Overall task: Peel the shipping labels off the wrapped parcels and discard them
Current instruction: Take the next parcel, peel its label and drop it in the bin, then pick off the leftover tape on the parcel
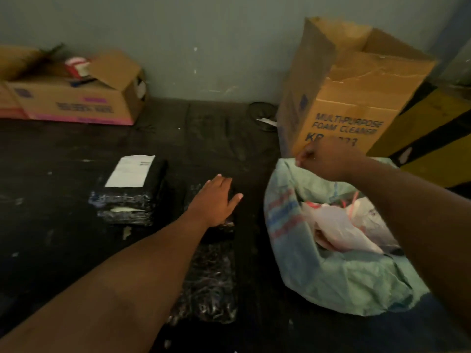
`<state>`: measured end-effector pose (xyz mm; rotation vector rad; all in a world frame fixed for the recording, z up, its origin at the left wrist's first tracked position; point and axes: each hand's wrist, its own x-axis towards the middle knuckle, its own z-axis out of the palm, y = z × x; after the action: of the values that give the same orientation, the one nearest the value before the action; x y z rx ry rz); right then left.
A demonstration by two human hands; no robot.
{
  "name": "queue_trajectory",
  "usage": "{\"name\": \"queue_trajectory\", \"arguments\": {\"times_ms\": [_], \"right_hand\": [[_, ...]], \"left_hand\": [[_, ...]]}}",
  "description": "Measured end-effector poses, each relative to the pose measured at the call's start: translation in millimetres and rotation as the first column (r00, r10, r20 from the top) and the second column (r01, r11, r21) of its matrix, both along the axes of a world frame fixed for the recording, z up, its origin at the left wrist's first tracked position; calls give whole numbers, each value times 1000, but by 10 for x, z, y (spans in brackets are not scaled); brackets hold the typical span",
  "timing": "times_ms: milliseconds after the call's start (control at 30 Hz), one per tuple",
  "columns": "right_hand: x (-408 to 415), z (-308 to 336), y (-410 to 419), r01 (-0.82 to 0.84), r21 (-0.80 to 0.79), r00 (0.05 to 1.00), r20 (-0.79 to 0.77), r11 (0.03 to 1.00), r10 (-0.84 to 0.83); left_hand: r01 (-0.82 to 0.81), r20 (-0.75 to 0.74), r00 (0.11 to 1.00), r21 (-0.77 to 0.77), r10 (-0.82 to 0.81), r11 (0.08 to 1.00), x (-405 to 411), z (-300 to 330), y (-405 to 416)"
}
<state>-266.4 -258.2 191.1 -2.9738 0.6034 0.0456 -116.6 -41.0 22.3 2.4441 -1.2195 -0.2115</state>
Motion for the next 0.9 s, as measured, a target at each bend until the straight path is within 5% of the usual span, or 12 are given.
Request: {"name": "queue_trajectory", "arguments": {"times_ms": [367,900], "right_hand": [[1313,-1306,959,-18,304,989,-133,953,61],[2214,-2111,1047,4,341,995,-100,940,32]], "left_hand": [[-76,-161,983,55,84,996,813,-664,748],[-26,-289,957,51,39,998,1141,-1233,461]]}}
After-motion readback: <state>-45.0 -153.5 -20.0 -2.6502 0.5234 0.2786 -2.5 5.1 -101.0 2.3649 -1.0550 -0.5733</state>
